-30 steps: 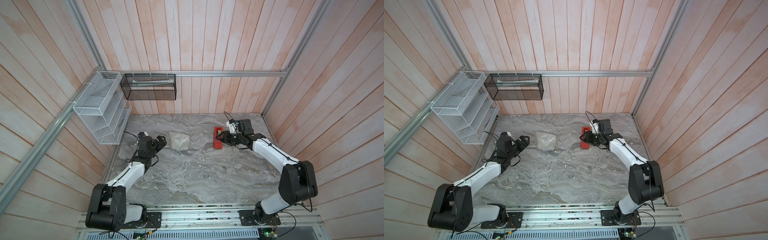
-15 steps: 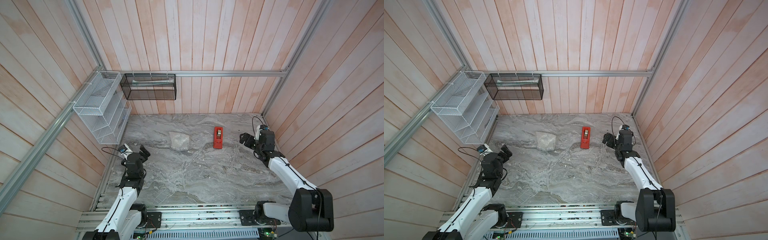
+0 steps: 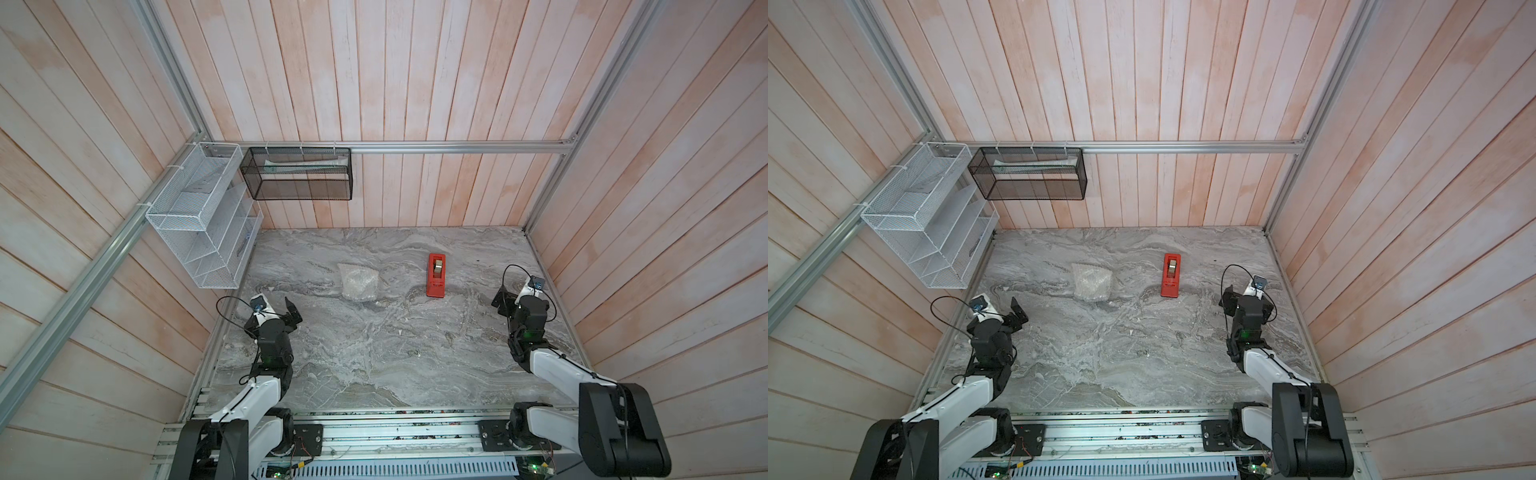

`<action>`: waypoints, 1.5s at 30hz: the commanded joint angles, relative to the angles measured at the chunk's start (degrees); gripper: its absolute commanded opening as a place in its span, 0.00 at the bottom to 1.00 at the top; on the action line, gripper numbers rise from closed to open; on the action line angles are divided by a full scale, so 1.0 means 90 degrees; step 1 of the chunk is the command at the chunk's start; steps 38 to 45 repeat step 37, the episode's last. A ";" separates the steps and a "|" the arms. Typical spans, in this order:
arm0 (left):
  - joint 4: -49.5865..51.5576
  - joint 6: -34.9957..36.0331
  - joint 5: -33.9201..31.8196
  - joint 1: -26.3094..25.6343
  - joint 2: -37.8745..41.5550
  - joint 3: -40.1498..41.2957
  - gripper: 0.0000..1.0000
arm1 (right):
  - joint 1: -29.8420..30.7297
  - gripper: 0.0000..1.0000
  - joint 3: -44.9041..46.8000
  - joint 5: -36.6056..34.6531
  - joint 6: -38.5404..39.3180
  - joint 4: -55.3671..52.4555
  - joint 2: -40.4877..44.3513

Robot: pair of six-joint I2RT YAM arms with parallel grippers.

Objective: Wrap bowls in bubble wrap
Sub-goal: Reset both arms

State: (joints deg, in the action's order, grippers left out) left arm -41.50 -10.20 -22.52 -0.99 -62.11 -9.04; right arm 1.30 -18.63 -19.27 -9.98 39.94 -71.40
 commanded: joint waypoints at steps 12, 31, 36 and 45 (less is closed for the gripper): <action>-0.2469 0.0827 0.1798 0.0140 -0.1928 -0.0322 1.00 | -0.0144 0.98 0.0671 0.0786 0.0757 0.3513 -0.1756; -0.2451 0.0956 0.1975 0.0120 -0.2912 -0.0823 1.00 | -0.0173 0.98 0.0564 0.0818 0.0742 0.3308 -0.1745; -0.2443 0.0952 0.1980 0.0120 -0.2893 -0.0826 1.00 | -0.0184 0.98 0.0551 0.0836 0.0740 0.3286 -0.1754; -0.2433 0.0951 0.1985 0.0122 -0.2903 -0.0827 1.00 | -0.0181 0.98 0.0557 0.0850 0.0763 0.3290 -0.1740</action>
